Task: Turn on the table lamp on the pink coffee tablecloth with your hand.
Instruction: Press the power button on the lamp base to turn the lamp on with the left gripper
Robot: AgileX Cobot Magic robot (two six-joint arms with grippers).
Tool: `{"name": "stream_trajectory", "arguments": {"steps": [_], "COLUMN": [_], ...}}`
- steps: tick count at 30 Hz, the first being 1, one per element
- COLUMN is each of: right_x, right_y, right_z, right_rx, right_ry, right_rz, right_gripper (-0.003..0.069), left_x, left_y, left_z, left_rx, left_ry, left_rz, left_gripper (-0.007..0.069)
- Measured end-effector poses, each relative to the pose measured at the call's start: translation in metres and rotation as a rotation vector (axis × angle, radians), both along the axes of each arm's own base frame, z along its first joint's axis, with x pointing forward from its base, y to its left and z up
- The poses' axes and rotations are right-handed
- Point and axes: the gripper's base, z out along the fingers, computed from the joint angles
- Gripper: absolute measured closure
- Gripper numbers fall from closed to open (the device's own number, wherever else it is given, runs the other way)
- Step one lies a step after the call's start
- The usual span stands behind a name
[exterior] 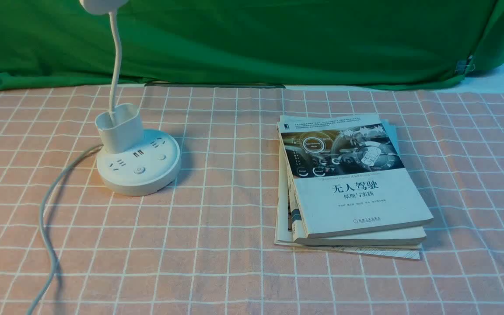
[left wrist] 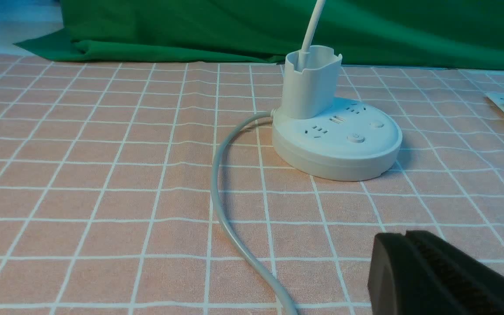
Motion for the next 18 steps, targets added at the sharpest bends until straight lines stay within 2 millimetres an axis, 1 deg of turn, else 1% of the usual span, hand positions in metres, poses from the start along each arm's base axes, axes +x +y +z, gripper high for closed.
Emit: {"name": "stream_trajectory", "arguments": {"steps": [18], "right_x": [0.0], "right_y": [0.0], "right_z": [0.0001], "right_rx": [0.0], "right_ry": [-0.001], "right_rz": [0.0], "right_gripper": [0.0422], "left_x": [0.0], "left_y": [0.0001], "left_z": [0.0], "left_rx": [0.005], "left_ry": [0.0], "left_rz": [0.0], "left_gripper": [0.0602]}}
